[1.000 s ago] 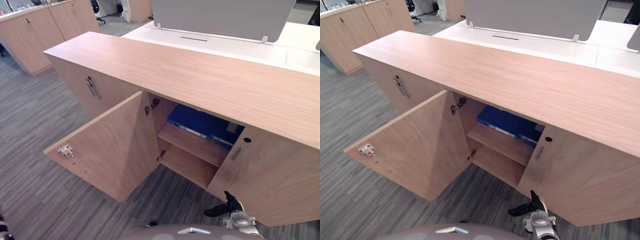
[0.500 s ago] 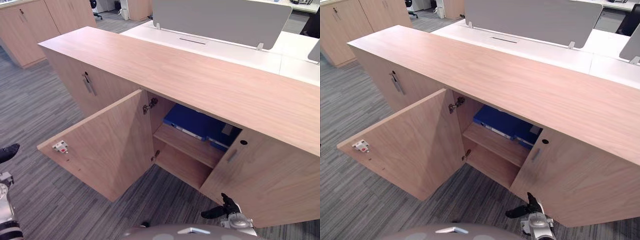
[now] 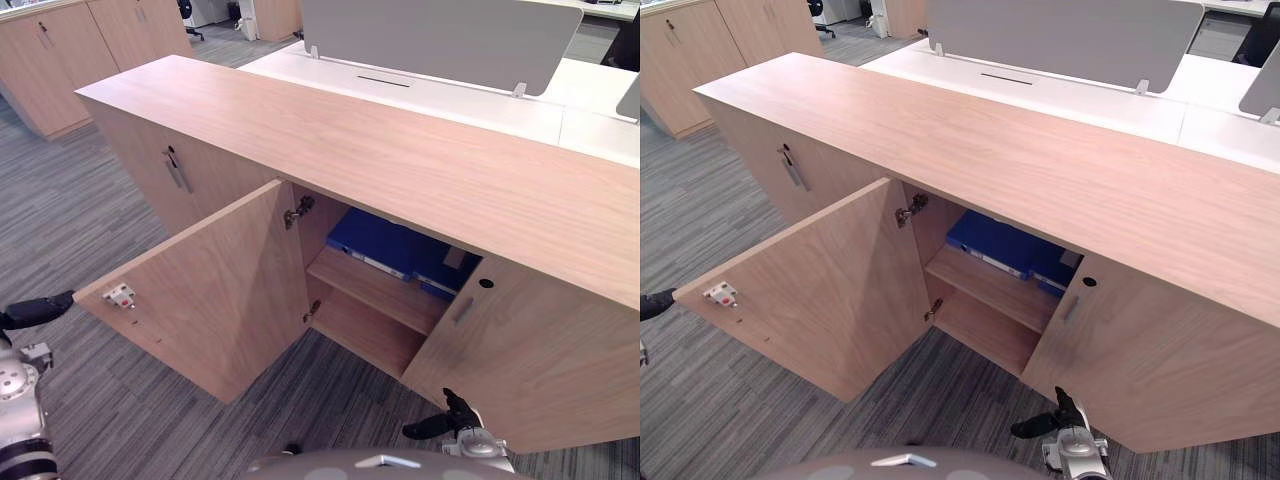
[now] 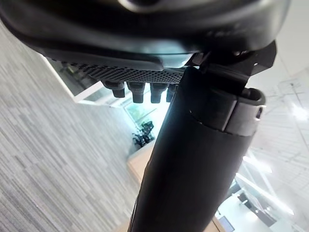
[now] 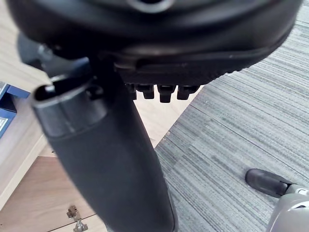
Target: Walk over to the cabinet, pick up the folder, carry it to the office cabinet, place the folder inside the office cabinet, then close the office cabinet door
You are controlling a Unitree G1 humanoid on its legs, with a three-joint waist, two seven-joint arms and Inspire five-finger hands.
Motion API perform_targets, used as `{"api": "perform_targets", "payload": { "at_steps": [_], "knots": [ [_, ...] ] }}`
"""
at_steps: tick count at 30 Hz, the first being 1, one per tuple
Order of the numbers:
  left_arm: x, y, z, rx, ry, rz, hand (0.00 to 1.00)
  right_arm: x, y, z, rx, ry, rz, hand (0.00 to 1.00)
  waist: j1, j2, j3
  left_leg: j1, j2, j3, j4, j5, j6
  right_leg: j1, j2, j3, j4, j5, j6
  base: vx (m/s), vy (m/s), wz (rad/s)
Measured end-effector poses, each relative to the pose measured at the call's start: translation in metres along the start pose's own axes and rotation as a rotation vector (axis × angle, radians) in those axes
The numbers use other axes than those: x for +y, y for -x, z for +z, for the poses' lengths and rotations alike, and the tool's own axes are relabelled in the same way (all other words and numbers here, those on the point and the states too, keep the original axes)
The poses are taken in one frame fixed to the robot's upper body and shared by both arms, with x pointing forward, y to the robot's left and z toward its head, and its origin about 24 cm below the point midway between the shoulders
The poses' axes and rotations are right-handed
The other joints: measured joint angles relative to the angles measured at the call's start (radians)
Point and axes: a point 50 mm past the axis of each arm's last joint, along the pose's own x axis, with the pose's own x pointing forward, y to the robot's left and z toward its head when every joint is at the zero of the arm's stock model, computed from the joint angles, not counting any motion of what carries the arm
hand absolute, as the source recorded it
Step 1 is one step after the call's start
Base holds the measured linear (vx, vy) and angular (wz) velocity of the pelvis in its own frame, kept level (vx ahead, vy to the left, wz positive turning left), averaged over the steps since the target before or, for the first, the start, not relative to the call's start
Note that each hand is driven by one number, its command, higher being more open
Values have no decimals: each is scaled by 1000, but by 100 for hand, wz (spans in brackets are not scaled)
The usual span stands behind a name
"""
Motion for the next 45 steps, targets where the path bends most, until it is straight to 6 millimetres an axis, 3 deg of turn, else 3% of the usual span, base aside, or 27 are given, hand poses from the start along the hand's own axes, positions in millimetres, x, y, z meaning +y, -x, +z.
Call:
{"api": "perform_targets", "payload": {
  "at_steps": [7,25,40,45],
  "knots": [
    [-17,12,-16,56,37,-38,100,-3,0,-2,10,-14,-12,100,-1,0,0,1,-4,2,0,0,0,1,-4,1,-4,-3,-4,0,0,0],
    [-29,24,-28,94,25,-87,100,-4,0,-3,17,-12,-13,100,-2,-16,-8,0,-24,7,0,-6,9,1,-23,12,-9,-10,-5,0,0,0],
    [-64,59,-60,211,16,-214,100,-3,0,-4,26,-12,-11,100,-7,-16,-7,0,-29,7,0,-8,12,0,-29,15,-8,-9,10,-27,2,0],
    [-71,64,-62,213,-3,-255,100,-3,0,-4,27,-12,-11,100,-9,-13,-8,-2,-28,9,0,-8,12,-3,-29,18,-7,-9,13,-30,0,0]
  ]
}}
